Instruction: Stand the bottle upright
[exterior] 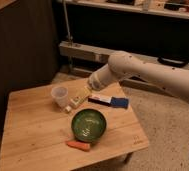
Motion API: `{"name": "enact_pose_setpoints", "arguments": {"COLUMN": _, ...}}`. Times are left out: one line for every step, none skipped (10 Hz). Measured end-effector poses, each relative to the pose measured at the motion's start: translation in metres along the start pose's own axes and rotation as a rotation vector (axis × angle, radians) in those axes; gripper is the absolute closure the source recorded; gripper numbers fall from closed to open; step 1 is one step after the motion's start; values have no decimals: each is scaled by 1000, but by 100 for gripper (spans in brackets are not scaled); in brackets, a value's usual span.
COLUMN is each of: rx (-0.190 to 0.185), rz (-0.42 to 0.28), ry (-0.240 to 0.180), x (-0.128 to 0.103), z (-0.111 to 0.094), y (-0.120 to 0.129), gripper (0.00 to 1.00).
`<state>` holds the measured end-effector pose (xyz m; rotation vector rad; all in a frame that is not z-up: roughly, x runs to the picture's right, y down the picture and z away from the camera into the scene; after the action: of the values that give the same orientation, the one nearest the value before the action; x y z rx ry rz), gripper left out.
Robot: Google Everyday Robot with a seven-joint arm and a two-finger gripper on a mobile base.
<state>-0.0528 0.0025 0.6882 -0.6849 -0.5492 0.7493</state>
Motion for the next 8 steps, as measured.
{"name": "enact_pose_setpoints", "arguments": {"rx": 0, "rz": -9, "ry": -2, "x": 0, "z": 0, "y": 0, "gripper": 20}}
{"name": "enact_pose_setpoints", "arguments": {"rx": 6, "rz": -33, "ry": -14, "x": -1, "z": -1, "y": 2, "gripper": 20}}
{"name": "enact_pose_setpoints", "arguments": {"rx": 17, "rz": -93, "ry": -34, "x": -5, "z": -6, "y": 9, "gripper": 20}}
{"name": "enact_pose_setpoints", "arguments": {"rx": 24, "rz": -194, "ry": -42, "x": -11, "z": -14, "y": 20, "gripper": 20}}
{"name": "enact_pose_setpoints", "arguments": {"rx": 12, "rz": -301, "ry": -39, "x": -19, "z": -18, "y": 37, "gripper": 20}}
{"name": "enact_pose_setpoints", "arguments": {"rx": -5, "rz": -408, "ry": -31, "x": -22, "z": -23, "y": 54, "gripper": 20}}
{"name": "enact_pose_setpoints", "arguments": {"rx": -27, "rz": -505, "ry": -14, "x": -21, "z": -29, "y": 67, "gripper": 20}}
{"name": "enact_pose_setpoints", "arguments": {"rx": -72, "rz": -578, "ry": 10, "x": -18, "z": -30, "y": 76, "gripper": 20}}
